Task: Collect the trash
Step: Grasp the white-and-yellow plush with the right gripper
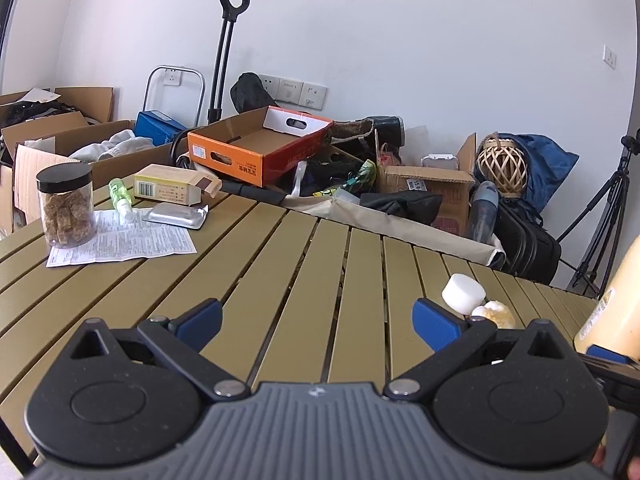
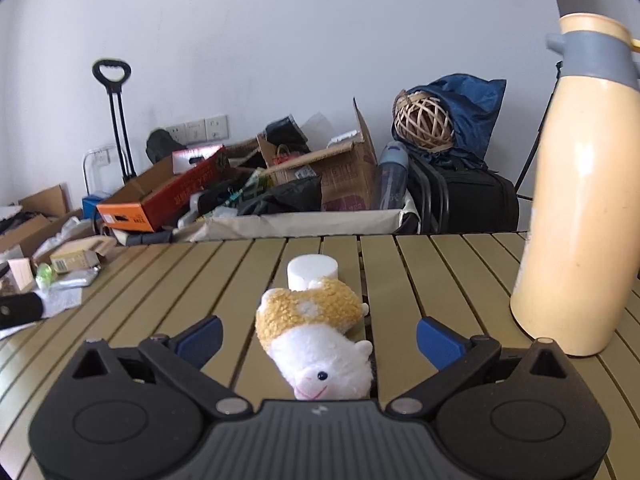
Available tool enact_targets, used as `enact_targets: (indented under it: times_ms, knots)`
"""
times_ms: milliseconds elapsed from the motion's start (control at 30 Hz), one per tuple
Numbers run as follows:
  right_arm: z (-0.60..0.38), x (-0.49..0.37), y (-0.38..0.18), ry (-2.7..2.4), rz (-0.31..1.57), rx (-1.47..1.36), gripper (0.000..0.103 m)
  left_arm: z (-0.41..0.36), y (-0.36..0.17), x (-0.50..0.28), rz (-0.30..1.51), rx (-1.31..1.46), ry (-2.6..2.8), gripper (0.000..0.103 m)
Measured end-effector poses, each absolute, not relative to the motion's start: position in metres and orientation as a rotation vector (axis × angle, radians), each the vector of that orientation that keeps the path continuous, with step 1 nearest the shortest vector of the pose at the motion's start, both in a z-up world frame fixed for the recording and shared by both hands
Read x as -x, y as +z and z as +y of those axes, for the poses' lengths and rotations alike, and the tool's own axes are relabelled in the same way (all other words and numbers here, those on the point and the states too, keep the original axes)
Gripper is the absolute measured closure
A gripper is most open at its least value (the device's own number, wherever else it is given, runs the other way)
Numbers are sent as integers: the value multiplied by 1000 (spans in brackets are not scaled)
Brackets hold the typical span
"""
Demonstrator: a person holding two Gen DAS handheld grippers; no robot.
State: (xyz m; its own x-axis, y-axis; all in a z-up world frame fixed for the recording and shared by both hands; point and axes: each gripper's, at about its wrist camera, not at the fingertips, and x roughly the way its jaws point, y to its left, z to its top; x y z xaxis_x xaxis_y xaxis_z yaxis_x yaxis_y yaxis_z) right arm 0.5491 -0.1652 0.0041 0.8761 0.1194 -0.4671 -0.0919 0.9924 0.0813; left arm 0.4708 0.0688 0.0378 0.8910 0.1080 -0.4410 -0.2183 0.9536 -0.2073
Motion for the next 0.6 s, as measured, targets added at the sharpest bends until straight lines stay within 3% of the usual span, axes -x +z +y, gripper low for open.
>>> enact_targets:
  times_ms: [367, 600]
  knots:
    - [-144, -618, -21, 143, 606, 33, 2, 81, 23, -489, 470, 232, 224, 0]
    - [-132, -636, -34, 150, 646, 88, 15, 87, 18, -497, 485, 236, 249, 0]
